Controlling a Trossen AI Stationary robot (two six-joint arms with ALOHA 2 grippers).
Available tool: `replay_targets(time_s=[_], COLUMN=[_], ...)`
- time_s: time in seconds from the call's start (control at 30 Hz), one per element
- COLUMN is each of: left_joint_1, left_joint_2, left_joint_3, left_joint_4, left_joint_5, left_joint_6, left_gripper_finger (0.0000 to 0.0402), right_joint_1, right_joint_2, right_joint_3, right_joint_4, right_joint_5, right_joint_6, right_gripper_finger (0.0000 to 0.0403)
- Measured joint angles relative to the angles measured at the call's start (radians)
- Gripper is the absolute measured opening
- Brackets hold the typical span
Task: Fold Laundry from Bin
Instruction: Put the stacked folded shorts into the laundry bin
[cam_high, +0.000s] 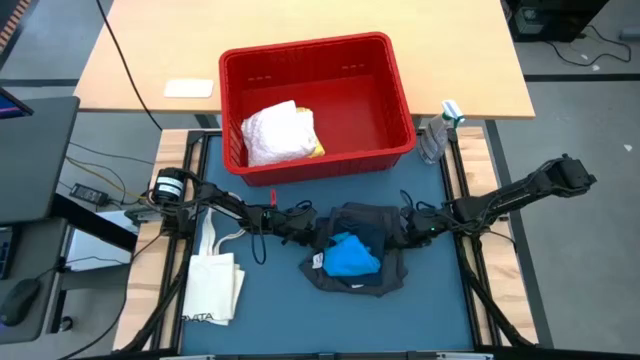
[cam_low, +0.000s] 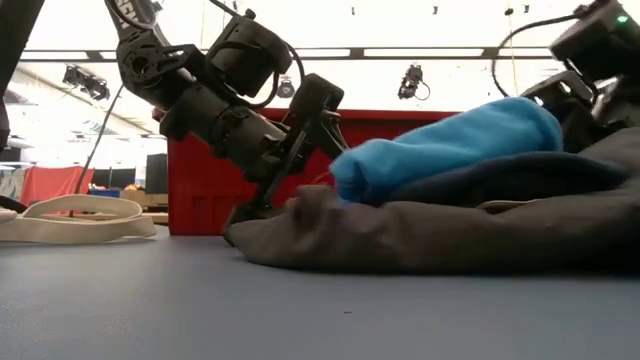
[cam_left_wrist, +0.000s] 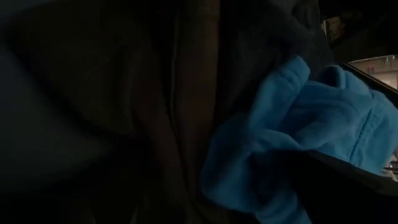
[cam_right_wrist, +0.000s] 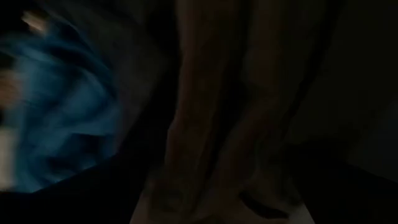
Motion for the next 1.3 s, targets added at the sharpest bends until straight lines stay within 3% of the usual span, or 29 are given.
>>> replay_targets(time_s=[0.1, 0.2, 0.53, 0.7, 0.9, 1.1, 1.3], left_joint_1=[-0.001, -0.002, -0.013, -0.019, -0.017, -0.026, -0.029], left_joint_2=[0.001, 0.002, 0.042, 0.044, 0.045, -0.021, -0.195], left_joint_3=[0.000, 0.000, 0.010, 0.028, 0.032, 0.031, 0.038], left_joint_4=[0.001, 0.005, 0.055, 0.041, 0.043, 0.015, -0.099], left_joint_5=[-0.027, -0.045, -0.066, -0.106, -0.135, -0.100, -0.093], left_joint_6=[0.000, 0.012, 0.040, 0.035, -0.035, -0.131, -0.173], left_gripper_finger=[0.0347, 0.0307, 0.0104, 0.0031, 0.0030, 0.0030, 0.0030], right_joint_1=[0.001, 0.001, -0.003, -0.013, -0.027, -0.025, -0.010], right_joint_2=[0.032, 0.067, 0.223, 0.332, 0.444, 0.405, 0.243], right_joint_3=[-0.096, -0.130, -0.056, -0.003, 0.015, 0.027, 0.031], right_joint_4=[0.236, 0.348, 0.385, 0.407, 0.588, 0.670, 0.681], right_joint_5=[0.049, 0.076, 0.082, 0.077, 0.052, -0.014, -0.042], right_joint_6=[0.088, 0.094, -0.049, -0.104, -0.150, -0.108, -0.047], right_gripper_finger=[0.0382, 0.0367, 0.0242, 0.0185, 0.0056, 0.0055, 0.0055])
